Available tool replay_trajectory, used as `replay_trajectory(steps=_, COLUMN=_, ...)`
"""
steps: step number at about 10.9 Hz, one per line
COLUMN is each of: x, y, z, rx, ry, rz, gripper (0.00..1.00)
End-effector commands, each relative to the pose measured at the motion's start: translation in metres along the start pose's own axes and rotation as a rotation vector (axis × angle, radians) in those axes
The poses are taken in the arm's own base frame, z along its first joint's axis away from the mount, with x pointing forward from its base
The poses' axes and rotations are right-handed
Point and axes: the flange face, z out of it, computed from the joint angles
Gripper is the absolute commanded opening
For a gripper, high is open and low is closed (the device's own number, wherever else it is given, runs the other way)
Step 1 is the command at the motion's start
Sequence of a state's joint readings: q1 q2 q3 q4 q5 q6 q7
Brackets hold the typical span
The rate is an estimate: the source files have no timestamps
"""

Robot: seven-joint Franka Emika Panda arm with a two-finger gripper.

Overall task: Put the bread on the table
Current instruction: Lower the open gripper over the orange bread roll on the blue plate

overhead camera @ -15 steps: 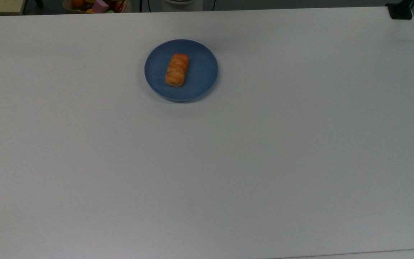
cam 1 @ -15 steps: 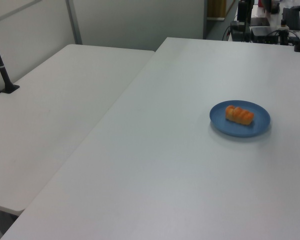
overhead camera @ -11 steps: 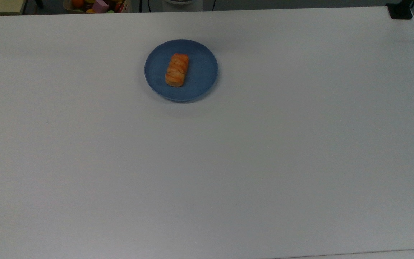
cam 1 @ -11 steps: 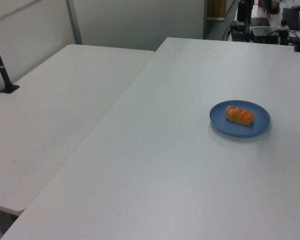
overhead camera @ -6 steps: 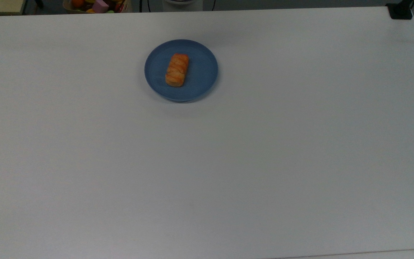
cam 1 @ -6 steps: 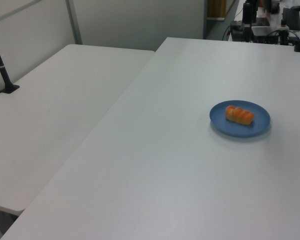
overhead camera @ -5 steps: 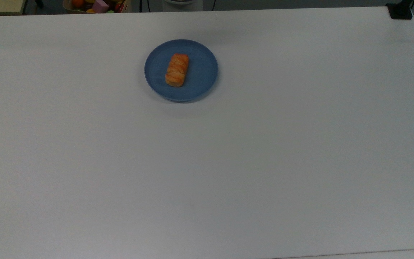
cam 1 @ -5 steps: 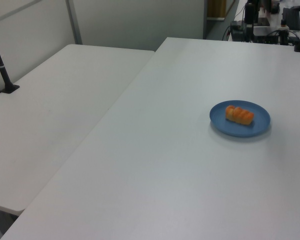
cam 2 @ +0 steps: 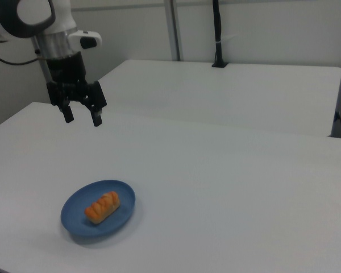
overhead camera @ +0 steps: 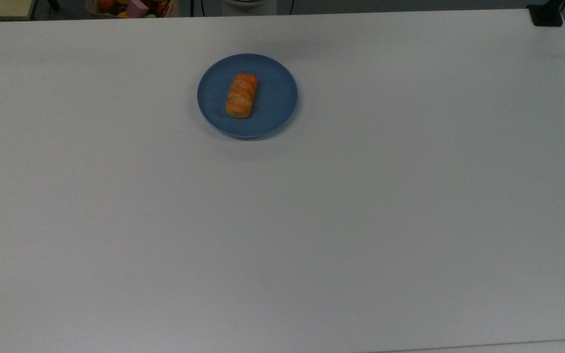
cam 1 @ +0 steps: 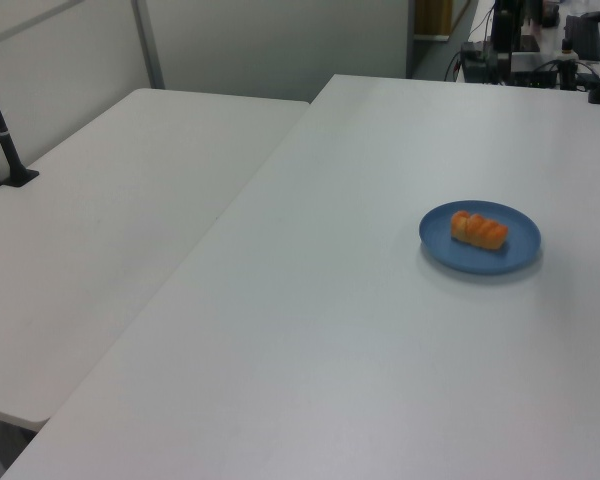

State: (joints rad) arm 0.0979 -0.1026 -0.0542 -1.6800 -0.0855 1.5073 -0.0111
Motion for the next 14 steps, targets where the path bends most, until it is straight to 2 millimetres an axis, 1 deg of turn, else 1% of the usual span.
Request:
replay_trajectory(steps=1, x=-0.002, y=-0.029, z=0.046, rx=0.015, ry=0.009, rz=-0.039, gripper=1.0)
replay_trajectory(steps=2, x=-0.001, y=-0.037, z=0.063, rx=0.014, ry=0.007, rz=-0.04, gripper=1.0)
replay_trajectory(steps=4, x=0.004, y=-0.043, z=0.093, rx=0.017, ry=0.026, rz=0.08, gripper=1.0)
replay_trajectory(steps=5, x=0.006, y=-0.047, z=0.11, rx=0.02, ry=0.035, rz=0.109, gripper=1.0)
replay_trajectory(steps=7, x=0.005, y=-0.051, z=0.151, rx=0.03, ry=0.047, rz=0.196, gripper=1.0)
replay_trajectory(steps=11, x=0.012, y=-0.059, z=0.22, rx=0.042, ry=0.094, rz=0.205, gripper=1.0)
replay_trajectory(steps=14, x=0.012, y=-0.063, z=0.263, rx=0.044, ry=0.097, rz=0.2, gripper=0.98)
